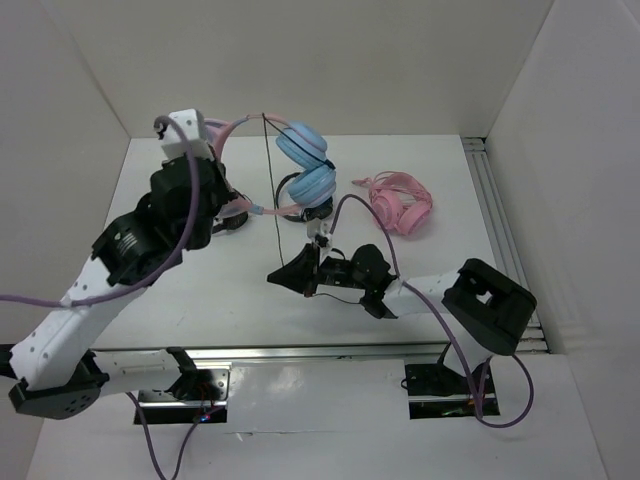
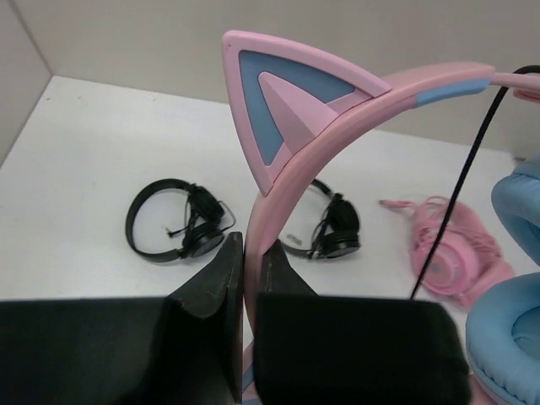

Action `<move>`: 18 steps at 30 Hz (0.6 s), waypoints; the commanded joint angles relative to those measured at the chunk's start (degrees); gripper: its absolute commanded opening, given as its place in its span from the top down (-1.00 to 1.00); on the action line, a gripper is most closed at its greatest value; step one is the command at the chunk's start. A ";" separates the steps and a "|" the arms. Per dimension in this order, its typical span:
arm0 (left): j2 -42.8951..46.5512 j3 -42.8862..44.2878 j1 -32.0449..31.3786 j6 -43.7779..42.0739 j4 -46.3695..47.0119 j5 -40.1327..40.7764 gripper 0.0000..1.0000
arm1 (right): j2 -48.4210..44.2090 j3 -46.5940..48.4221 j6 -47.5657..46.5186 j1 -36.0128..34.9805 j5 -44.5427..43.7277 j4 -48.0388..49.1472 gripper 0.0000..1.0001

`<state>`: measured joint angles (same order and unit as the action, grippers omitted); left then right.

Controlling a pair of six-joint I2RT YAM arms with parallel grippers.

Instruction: Wrap the headphones

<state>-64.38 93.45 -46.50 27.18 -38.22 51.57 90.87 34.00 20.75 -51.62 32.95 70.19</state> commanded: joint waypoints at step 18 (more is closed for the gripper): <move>-13.92 -14.17 13.89 -2.65 5.79 1.61 1.00 | -16.69 15.74 -29.16 -15.08 -30.42 -55.75 1.00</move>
<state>-77.34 79.02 -33.45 25.10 -39.53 51.11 77.65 44.23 -0.54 -63.40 12.99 26.22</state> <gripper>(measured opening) 0.120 0.016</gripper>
